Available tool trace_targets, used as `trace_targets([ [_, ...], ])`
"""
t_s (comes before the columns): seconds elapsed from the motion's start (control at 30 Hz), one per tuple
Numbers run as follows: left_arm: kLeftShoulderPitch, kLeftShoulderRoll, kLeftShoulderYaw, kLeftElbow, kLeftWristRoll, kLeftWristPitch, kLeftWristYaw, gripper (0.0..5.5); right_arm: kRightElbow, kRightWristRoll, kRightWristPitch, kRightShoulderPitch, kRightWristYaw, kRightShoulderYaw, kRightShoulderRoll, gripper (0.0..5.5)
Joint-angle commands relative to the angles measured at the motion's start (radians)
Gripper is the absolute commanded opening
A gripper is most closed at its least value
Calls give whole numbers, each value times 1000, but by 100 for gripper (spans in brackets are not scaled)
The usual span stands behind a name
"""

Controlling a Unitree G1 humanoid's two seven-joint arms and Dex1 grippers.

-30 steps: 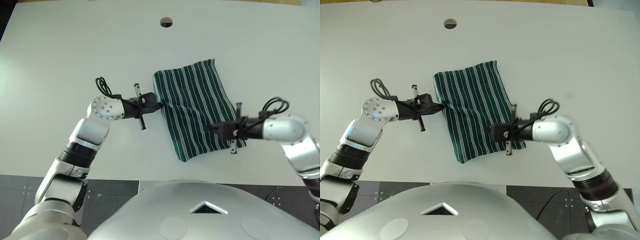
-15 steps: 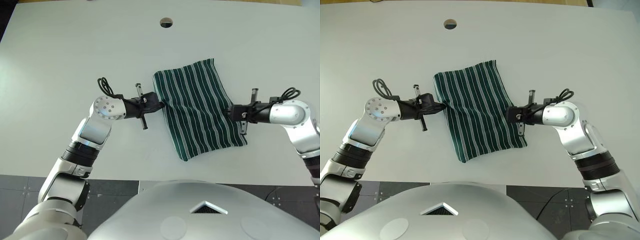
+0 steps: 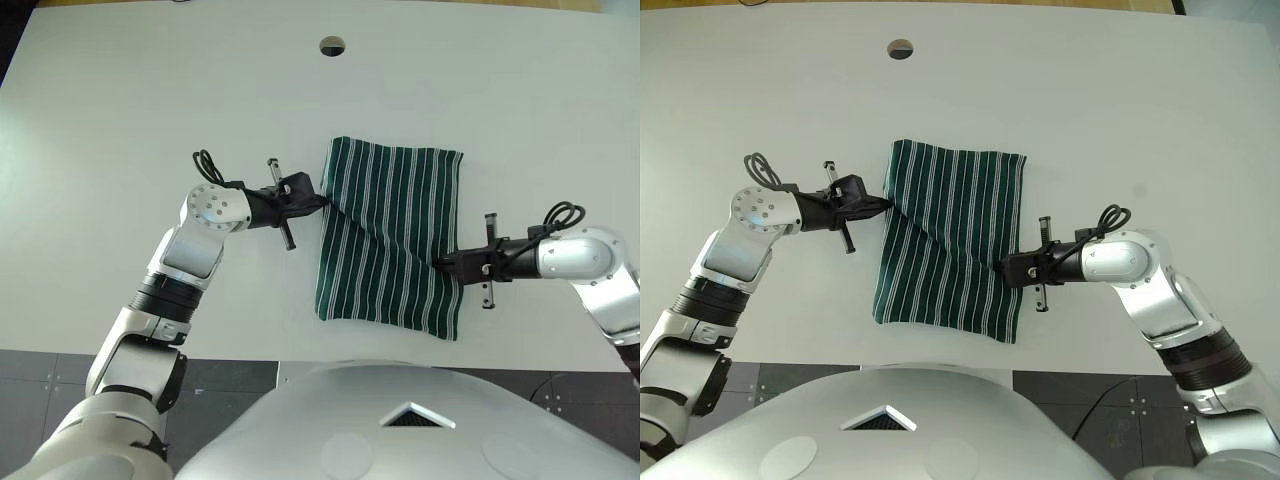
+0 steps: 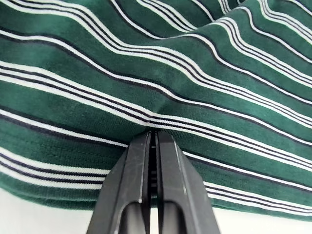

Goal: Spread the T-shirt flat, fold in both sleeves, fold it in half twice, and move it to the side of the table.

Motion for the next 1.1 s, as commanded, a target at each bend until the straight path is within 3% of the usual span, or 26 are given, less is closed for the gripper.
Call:
trace_targets([
  [0.03,74,9,137,-113,-129,-136,-15,34,33,70,-108,-48,-109,-122,66,10],
  [0.13,133,25,232,-255,-197,-240,-4,77,3,108,-149,-14,-131,-188,55,60],
  [0.2,185,67,259,-296,-128,-346,18,112,-6,62,-234,46,-147,-230,3,100],
  [0.37,341,238,258,-292,241,-630,104,187,2,-174,-459,252,-191,-296,-166,187],
  [0.5,410,306,210,-269,438,-739,156,239,-65,-232,-501,375,-199,-328,-204,249],
  [0.77,375,275,93,-192,544,-802,220,239,-103,-357,-552,346,-249,-222,-128,249],
  [1.1,293,256,-21,-139,467,-912,231,239,-21,-446,-622,267,-322,-85,-66,249],
])
